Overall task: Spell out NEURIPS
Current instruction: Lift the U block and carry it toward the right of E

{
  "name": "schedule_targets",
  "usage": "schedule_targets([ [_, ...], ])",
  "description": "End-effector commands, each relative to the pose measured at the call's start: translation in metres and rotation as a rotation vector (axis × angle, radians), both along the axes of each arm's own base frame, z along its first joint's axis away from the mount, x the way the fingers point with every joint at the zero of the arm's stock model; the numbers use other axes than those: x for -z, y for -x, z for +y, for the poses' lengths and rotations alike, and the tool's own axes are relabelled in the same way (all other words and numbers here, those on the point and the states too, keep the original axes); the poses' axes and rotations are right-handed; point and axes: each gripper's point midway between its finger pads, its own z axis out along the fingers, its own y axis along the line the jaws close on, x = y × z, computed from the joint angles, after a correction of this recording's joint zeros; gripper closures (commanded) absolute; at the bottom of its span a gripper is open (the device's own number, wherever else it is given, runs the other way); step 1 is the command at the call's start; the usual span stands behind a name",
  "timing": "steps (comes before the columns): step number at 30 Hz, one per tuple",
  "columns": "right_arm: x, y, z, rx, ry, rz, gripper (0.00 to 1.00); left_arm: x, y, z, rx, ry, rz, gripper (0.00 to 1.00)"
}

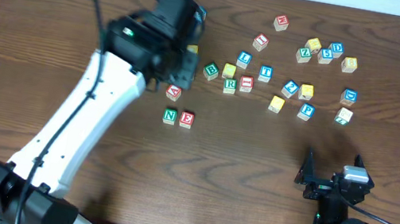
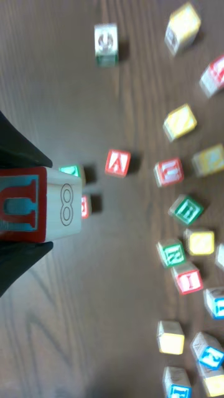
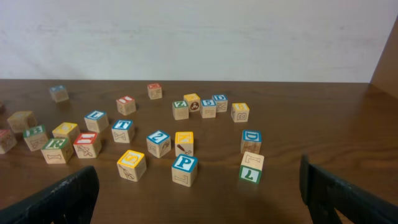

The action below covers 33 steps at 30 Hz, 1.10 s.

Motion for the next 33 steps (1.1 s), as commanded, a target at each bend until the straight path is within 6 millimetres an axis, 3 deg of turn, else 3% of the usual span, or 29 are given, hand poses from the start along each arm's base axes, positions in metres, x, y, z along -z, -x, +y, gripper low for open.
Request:
schedule_targets([
  [1,0.001,0.0,-0.001,0.004,0.008,0.002,0.01,0.035,0.017,-0.023,0.01,0.002,0.058,0.89],
  [10,0.001,0.0,-0.001,0.004,0.008,0.002,0.01,0.096,0.041,-0.052,0.031,-0.002,0.114,0.89],
  [17,0.001,0.0,-0.001,0.004,0.008,0.002,0.01,0.122,0.057,-0.077,0.074,-0.022,0.156,0.89],
  [25,0.001,0.0,-0.001,0.004,0.008,0.002,0.01,0.16,0.058,-0.107,0.098,-0.031,0.179,0.89],
  [33,0.001,0.0,-0.001,0.004,0.008,0.001,0.01,0.186,0.05,-0.108,0.042,-0.052,0.192,0.89],
])
